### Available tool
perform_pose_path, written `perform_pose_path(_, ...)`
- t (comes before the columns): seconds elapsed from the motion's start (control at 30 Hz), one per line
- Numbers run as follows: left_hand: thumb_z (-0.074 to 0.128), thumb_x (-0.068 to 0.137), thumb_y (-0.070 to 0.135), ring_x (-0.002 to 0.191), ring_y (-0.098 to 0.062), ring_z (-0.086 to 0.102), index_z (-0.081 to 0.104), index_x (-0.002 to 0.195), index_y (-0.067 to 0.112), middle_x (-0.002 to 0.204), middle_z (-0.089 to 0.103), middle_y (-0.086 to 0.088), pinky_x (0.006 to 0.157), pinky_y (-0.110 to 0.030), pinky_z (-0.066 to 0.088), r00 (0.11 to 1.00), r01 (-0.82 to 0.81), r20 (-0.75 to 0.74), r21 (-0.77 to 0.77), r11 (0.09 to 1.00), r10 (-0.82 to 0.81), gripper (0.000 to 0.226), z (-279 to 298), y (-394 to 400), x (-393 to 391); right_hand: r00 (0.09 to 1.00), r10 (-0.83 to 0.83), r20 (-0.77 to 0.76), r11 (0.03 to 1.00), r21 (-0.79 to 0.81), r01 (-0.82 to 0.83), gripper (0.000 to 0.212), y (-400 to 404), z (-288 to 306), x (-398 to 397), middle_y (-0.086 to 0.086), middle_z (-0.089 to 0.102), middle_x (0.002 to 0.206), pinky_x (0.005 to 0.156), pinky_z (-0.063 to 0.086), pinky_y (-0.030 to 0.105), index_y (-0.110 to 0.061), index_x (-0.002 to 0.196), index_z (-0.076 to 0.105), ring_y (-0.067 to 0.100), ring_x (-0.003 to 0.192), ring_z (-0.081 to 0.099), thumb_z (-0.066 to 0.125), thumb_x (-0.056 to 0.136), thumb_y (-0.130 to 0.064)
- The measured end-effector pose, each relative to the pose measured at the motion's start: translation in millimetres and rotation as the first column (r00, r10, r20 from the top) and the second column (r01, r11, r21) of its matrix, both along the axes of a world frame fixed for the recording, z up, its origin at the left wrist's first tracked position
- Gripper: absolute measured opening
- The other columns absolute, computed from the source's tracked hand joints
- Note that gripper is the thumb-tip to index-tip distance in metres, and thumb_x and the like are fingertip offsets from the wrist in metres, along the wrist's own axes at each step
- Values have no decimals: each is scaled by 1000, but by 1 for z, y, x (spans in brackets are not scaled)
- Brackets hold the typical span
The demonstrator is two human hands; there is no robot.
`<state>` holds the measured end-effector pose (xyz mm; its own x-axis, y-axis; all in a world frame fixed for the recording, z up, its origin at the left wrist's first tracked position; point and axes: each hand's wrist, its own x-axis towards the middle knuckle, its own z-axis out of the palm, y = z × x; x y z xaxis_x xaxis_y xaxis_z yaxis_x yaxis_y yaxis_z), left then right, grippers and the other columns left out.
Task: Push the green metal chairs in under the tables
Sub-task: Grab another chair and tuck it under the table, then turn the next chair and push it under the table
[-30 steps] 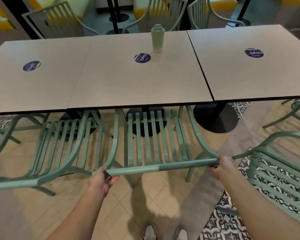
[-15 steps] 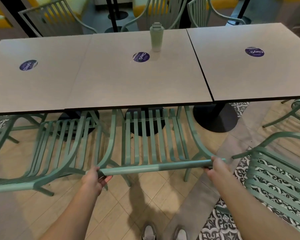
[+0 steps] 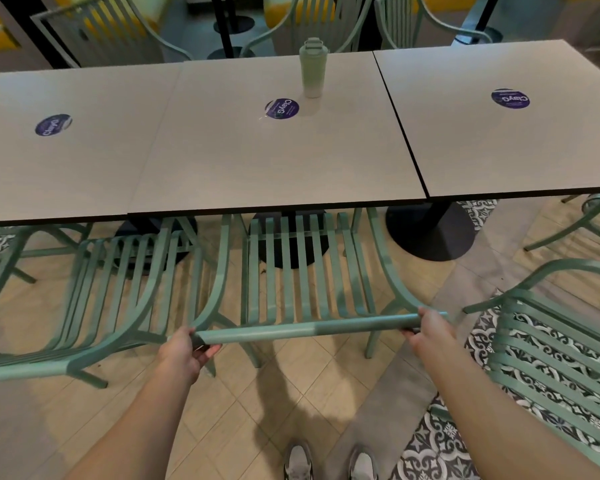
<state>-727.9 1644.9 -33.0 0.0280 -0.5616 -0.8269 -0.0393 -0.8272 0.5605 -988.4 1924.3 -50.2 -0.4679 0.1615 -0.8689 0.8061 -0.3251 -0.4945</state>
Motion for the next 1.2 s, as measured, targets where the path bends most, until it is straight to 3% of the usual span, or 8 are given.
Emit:
perform_pose_path(0.33,51,99,15,104,-39,64,47,130,2,123,58,-26,82,-47,55,1000,-2,-3,8,1000,2,34,1,0,5,1000,1,12,1000,4,-1,50,0,1,5,19,51,132,95,49,54,-6,137,43,37,119,53,62,91,-8)
perform_pose_path(0.57,49,100,16,110,-38,61,49,123,1,118,58,-25,92,-49,52,999,47,-29,33,998,-46,27,7,-2,7,1000,-4,5,1000,-21,4,51,1,4,7,18,50,133,91,52,52,-8,138,40,37,118,54,62,91,-10)
perform_pose_path(0.67,53,98,22,110,-36,60,53,121,2,117,59,-21,96,-49,49,976,206,69,9,978,-206,30,7,-3,15,999,50,-8,998,-45,-50,50,6,7,7,19,51,132,96,49,53,-8,139,39,37,120,53,60,93,-11)
perform_pose_path(0.73,59,95,29,113,-35,56,49,130,3,122,58,-19,98,-50,45,890,383,288,-57,922,-353,45,4,-4,22,993,118,-26,993,-22,-119,49,11,6,8,18,52,131,96,49,51,-9,137,40,35,118,55,61,93,-15)
perform_pose_path(0.83,61,93,34,117,-36,52,38,144,6,131,51,-19,94,-45,46,646,682,592,-163,713,-482,62,4,-11,26,960,254,-115,949,221,-225,52,19,5,17,15,53,131,95,49,46,-11,139,41,32,113,56,61,93,-26)
perform_pose_path(0.97,55,92,46,111,-23,57,55,131,17,124,58,-5,103,-48,42,109,991,914,-69,114,-391,49,-1,-10,13,698,696,-169,585,697,-415,54,43,7,44,13,45,143,104,39,48,-13,146,34,34,128,46,48,99,-36)
perform_pose_path(1.1,50,92,49,114,-16,53,60,121,23,118,60,4,108,-41,33,-24,934,958,-81,-349,-287,40,-4,27,-30,450,891,-66,293,841,-456,51,85,8,73,6,41,149,109,32,43,-16,146,36,25,136,38,43,100,-38)
perform_pose_path(1.2,51,93,49,117,-15,52,60,122,23,121,59,5,110,-40,33,-70,782,971,-88,-617,-228,40,1,66,-69,398,915,57,138,885,-446,52,126,9,86,6,40,149,109,33,42,-19,147,34,25,135,38,44,100,-39)
